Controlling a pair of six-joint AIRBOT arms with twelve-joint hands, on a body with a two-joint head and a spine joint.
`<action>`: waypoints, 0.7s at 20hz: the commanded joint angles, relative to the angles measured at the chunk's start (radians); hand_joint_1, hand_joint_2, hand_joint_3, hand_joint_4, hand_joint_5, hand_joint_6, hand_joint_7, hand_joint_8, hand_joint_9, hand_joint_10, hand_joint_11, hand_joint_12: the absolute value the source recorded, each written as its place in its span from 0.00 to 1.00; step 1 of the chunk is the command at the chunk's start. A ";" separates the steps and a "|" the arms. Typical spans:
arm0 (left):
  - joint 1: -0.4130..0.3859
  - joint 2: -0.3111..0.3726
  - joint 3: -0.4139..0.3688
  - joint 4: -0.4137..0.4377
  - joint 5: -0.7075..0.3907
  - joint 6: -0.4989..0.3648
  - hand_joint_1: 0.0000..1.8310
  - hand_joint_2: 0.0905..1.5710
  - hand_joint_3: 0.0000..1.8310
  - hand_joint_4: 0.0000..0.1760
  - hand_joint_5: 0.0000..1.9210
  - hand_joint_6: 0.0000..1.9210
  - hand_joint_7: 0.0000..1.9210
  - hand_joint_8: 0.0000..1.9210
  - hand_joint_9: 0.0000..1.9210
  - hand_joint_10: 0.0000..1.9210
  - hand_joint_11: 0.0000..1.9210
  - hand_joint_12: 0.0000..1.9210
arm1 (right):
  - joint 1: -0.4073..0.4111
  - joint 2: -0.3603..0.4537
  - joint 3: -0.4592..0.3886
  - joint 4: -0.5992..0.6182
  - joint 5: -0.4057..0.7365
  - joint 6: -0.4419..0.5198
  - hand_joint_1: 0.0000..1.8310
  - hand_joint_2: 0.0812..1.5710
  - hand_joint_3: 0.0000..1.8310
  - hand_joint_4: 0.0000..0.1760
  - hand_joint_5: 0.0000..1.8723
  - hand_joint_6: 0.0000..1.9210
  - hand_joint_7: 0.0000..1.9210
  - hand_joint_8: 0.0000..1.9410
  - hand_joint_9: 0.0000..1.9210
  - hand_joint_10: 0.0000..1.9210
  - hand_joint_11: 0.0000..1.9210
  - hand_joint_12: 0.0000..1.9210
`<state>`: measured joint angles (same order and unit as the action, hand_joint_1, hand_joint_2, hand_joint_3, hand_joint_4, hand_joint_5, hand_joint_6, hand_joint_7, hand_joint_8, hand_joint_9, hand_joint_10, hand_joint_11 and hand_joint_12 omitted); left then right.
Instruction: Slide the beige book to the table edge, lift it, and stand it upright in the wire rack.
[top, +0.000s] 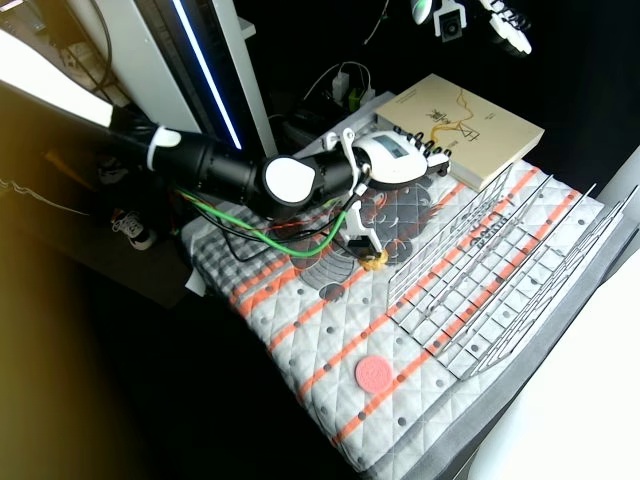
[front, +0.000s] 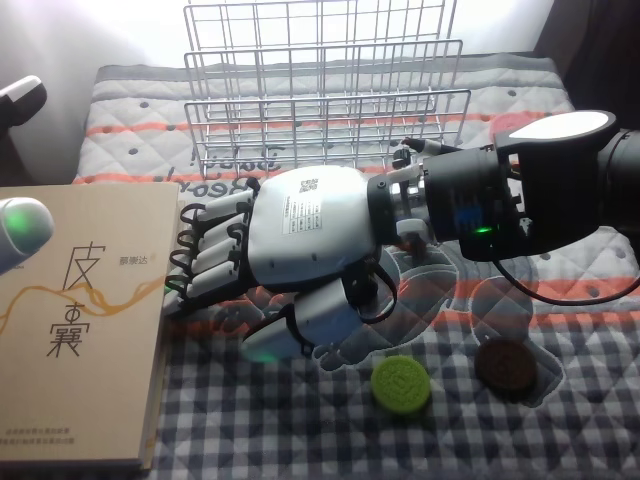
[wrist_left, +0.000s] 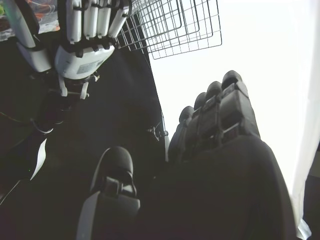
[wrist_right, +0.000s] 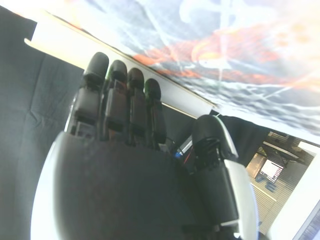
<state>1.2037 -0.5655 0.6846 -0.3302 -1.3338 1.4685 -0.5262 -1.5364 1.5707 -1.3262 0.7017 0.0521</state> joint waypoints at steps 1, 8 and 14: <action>-0.004 -0.001 0.006 -0.006 -0.128 -0.006 0.00 0.79 0.00 0.17 0.01 0.00 0.00 0.00 0.00 0.00 0.00 0.00 | 0.018 -0.008 0.003 0.062 0.058 0.003 0.00 0.92 0.00 0.00 0.15 0.00 0.16 0.00 0.14 0.00 0.00 0.39; -0.004 -0.003 0.004 -0.012 -0.143 -0.011 0.00 0.78 0.00 0.13 0.01 0.00 0.00 0.00 0.00 0.00 0.00 0.00 | 0.018 -0.013 -0.005 0.062 0.058 0.004 0.00 0.91 0.00 0.00 0.15 0.00 0.16 0.00 0.13 0.00 0.00 0.38; 0.038 -0.005 -0.018 -0.078 -0.229 -0.016 0.00 0.83 0.01 0.06 0.02 0.00 0.00 0.00 0.00 0.00 0.00 0.00 | 0.015 0.146 -0.098 0.140 0.065 0.004 0.00 0.92 0.00 0.00 0.14 0.00 0.15 0.00 0.12 0.00 0.00 0.34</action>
<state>1.2526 -0.5716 0.6640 -0.4065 -1.4235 1.4590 -0.5262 -1.3754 1.4754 -1.2453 0.7086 0.0521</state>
